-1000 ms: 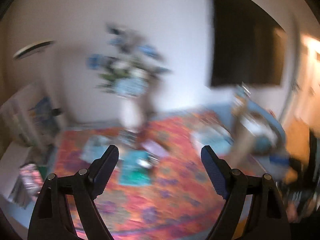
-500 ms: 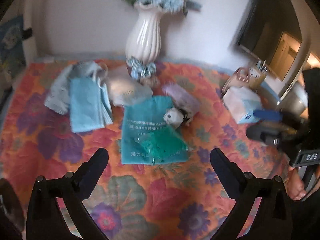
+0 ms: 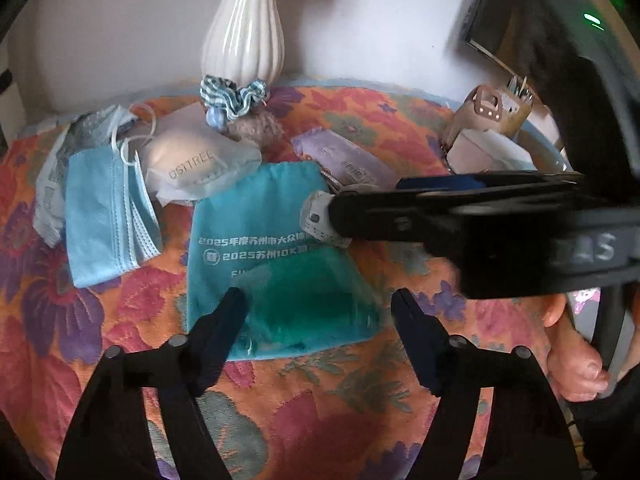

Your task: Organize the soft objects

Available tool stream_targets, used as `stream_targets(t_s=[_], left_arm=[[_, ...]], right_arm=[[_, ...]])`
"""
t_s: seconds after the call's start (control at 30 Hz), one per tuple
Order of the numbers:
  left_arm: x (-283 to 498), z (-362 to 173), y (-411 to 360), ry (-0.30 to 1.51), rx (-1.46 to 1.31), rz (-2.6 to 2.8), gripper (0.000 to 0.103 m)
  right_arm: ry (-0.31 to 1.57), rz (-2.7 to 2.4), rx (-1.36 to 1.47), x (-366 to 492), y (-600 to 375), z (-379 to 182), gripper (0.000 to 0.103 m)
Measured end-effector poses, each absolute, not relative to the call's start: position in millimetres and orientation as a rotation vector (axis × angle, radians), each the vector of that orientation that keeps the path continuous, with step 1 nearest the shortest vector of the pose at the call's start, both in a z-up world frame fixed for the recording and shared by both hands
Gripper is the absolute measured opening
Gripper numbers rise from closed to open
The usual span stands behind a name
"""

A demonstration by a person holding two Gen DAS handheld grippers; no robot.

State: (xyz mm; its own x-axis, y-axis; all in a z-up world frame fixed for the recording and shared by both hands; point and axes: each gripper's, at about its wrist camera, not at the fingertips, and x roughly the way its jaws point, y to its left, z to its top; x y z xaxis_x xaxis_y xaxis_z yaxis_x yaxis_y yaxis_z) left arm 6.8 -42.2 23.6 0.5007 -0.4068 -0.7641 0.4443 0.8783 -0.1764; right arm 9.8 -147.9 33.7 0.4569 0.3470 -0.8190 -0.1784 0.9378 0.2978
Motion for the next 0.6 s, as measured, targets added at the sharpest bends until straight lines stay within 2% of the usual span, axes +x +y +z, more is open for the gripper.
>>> stream_targets(t_s=[0.03, 0.23, 0.3, 0.6], left_arm=[[5, 24, -43, 0.903, 0.045, -0.524, 0.055], [-3, 30, -31, 0.853, 0.015, -0.542, 0.053], [-6, 31, -30, 0.839, 0.005, -0.579, 0.053], [-14, 36, -28, 0.789, 0.002, -0.645, 0.053]], right_arm=[[1.054, 0.327, 0.188, 10, -146, 31, 0.071], [1.057, 0.255, 0.21, 17, -137, 18, 0.071], [1.058, 0.241, 0.241, 15, -141, 16, 0.051], [0.979, 0.212, 0.384, -41, -194, 30, 0.051]])
